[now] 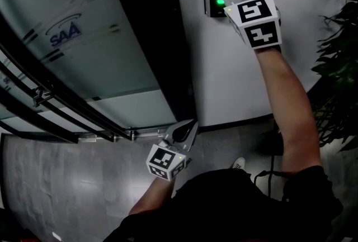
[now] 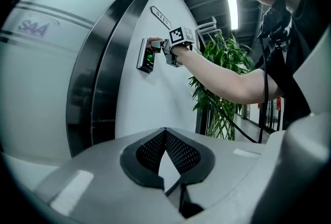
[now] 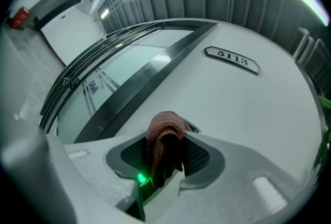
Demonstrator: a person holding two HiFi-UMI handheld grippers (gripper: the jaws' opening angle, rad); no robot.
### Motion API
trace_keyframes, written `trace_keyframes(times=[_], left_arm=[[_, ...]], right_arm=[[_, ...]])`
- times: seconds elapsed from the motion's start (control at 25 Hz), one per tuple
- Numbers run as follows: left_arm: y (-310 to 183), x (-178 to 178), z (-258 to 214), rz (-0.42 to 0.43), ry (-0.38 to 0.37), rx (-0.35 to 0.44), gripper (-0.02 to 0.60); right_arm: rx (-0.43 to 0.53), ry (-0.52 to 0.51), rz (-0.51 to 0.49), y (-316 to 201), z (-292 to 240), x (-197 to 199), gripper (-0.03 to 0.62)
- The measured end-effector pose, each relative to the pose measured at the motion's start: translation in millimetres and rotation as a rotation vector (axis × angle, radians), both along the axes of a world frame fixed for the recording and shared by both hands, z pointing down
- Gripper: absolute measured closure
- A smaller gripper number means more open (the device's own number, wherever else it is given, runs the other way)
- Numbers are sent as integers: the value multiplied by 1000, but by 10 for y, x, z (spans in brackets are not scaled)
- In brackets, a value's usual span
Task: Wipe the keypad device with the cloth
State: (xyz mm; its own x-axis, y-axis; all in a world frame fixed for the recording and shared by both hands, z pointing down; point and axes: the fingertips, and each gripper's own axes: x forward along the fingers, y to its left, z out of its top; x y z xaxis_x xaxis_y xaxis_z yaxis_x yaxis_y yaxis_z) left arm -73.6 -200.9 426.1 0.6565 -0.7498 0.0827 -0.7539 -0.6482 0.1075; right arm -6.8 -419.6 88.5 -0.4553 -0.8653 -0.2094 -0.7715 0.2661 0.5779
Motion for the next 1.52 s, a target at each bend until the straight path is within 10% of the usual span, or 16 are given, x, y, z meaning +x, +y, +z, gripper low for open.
trace_keyframes(times=[1.52], left_arm=[[21,44,5,4,-7,-3,566]], right_arm=[[-162,20,-4,-8,1138,72,448]])
